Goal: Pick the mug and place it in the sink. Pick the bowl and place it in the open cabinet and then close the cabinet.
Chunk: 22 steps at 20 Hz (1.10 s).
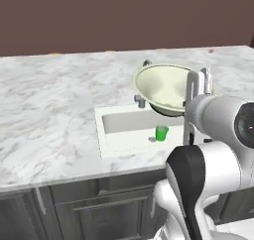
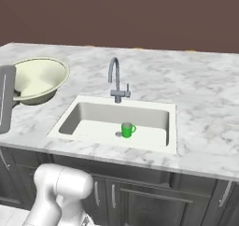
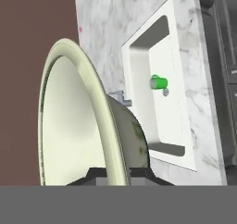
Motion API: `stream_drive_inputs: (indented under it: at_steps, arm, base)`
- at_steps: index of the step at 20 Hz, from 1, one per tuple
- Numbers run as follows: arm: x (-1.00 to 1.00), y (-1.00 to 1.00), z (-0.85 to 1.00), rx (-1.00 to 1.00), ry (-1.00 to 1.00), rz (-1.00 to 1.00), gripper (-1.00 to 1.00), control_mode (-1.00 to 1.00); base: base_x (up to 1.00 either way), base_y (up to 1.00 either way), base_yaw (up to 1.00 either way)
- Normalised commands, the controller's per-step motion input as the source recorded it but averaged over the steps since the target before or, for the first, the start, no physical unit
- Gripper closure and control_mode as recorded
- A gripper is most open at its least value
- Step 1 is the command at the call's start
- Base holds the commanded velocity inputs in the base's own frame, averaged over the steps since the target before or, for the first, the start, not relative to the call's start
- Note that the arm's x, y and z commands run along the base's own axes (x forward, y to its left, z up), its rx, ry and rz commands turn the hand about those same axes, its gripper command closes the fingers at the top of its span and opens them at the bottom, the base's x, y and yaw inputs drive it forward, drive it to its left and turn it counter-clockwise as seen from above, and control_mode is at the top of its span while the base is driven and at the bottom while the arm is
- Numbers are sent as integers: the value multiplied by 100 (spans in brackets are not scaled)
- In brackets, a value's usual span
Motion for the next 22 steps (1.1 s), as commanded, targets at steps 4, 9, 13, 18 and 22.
stream_drive_inputs:
  at_steps: [4, 9, 13, 18, 22]
  arm:
    - [0, 0, 0, 0, 0, 0, 100, 100]
    - [0, 0, 0, 0, 0, 0, 100, 100]
    - [0, 0, 0, 0, 0, 0, 100, 100]
    - [0, 0, 0, 0, 0, 0, 100, 100]
    - [0, 0, 0, 0, 0, 0, 100, 100]
  base:
    - [-34, 4, 7]
    - [-8, 6, 82]
    - [-1, 0, 100]
    - [-3, 0, 100]
    - [-4, 0, 100]
